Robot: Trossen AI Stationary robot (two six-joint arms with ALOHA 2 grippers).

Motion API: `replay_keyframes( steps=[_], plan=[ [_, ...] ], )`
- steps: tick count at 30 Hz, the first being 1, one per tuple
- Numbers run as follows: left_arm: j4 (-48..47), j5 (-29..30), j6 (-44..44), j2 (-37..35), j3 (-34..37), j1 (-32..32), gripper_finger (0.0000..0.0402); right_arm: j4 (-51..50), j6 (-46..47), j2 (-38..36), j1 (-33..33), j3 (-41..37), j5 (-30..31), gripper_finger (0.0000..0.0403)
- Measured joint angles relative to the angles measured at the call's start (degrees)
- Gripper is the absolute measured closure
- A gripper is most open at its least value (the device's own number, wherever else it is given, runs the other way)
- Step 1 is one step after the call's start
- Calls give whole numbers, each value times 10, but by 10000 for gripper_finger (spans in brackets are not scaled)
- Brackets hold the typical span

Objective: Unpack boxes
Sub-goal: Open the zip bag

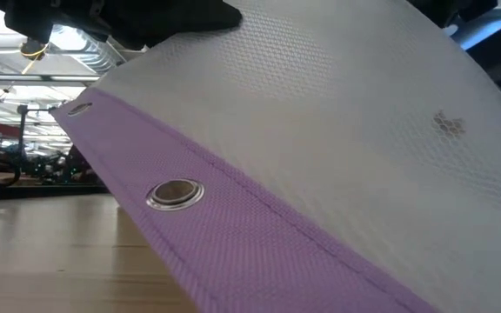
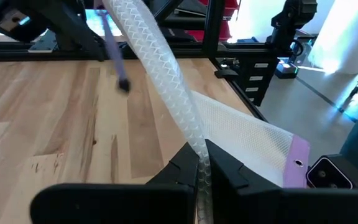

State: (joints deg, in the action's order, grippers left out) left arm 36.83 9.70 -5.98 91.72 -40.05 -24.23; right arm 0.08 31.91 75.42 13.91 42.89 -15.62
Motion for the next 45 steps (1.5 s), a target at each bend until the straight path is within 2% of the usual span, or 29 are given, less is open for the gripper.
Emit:
replay_keyframes(
  steps=[6,19,22,25,27,30,33,36,38,42,45],
  plan=[
    [1,1,0,0,0,0,401,22,-3,46,13,0,-19,226],
    [1,6,0,0,0,0,402,31,9,87,23,0,-121,228],
    [1,6,0,0,0,0,402,29,2,88,23,0,-149,258],
    [1,6,1,0,0,0,402,43,-10,88,23,0,-202,328],
    [1,6,1,0,0,0,402,51,-18,88,23,0,-215,379],
    [1,6,2,0,0,0,402,51,-25,88,23,0,-214,393],
    [1,9,-1,0,0,0,402,47,-19,83,22,0,-188,401],
    [2,9,-57,0,0,2,402,38,-24,61,22,4,-160,402],
    [1,10,-64,0,0,4,402,21,-31,38,22,10,-138,402],
    [3,10,-54,0,0,4,402,-82,-52,-9,22,33,-81,403],
    [10,11,-86,0,0,9,402,-179,-67,-44,22,60,-30,403]
  ],
)
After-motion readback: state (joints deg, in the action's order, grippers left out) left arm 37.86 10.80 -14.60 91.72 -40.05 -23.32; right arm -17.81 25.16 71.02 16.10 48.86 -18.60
